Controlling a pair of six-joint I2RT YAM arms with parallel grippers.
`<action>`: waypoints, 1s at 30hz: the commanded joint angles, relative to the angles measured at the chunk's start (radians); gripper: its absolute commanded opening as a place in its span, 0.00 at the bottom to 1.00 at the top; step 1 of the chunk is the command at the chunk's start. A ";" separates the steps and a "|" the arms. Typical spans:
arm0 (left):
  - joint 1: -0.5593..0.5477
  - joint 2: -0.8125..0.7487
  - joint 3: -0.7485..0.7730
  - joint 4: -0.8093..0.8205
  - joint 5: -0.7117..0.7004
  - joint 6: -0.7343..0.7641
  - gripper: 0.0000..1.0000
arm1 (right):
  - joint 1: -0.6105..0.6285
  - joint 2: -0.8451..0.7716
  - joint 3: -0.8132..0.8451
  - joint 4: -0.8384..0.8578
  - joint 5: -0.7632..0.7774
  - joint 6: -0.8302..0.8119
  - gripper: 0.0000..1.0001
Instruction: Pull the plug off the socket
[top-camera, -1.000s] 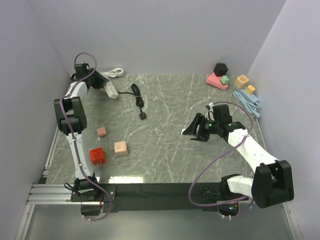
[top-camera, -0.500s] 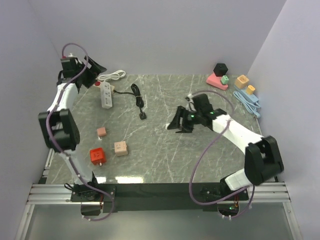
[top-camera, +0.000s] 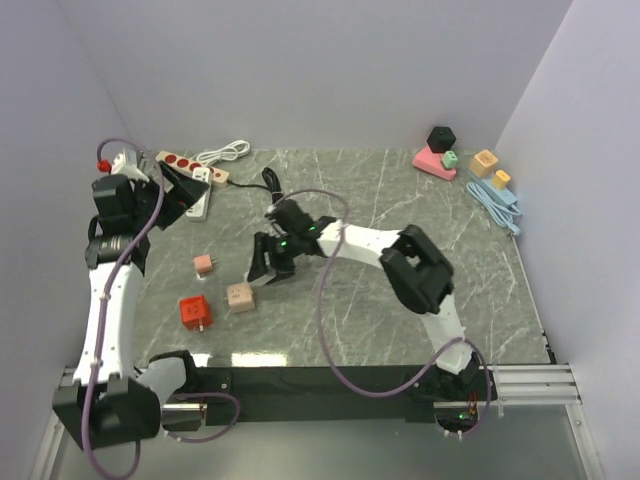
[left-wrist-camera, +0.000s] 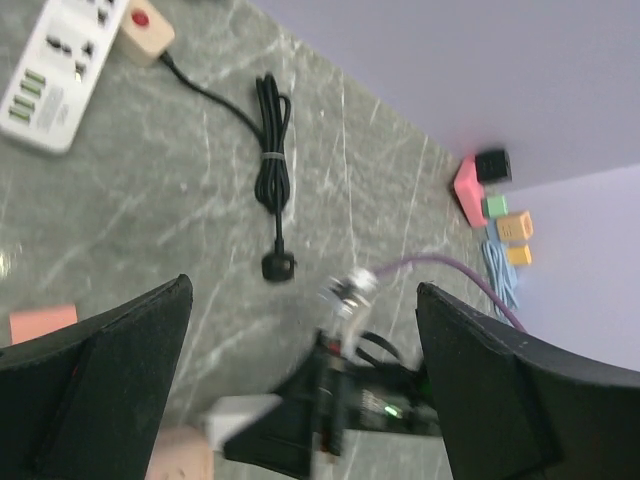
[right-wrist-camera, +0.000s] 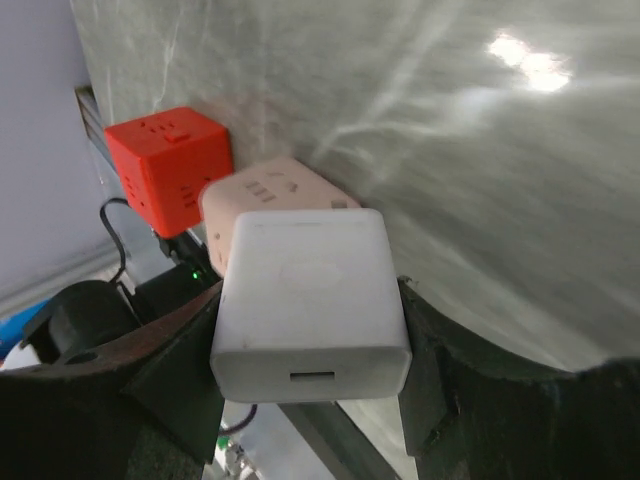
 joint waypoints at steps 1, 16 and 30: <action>0.001 -0.116 -0.061 -0.054 0.040 0.009 0.99 | 0.071 0.075 0.148 0.016 -0.012 0.052 0.00; -0.001 -0.274 -0.147 -0.160 0.072 0.013 0.99 | 0.228 0.286 0.523 -0.119 0.017 0.094 0.69; -0.001 -0.259 -0.136 -0.129 0.078 0.006 0.99 | 0.049 -0.290 0.034 -0.052 0.130 -0.010 0.90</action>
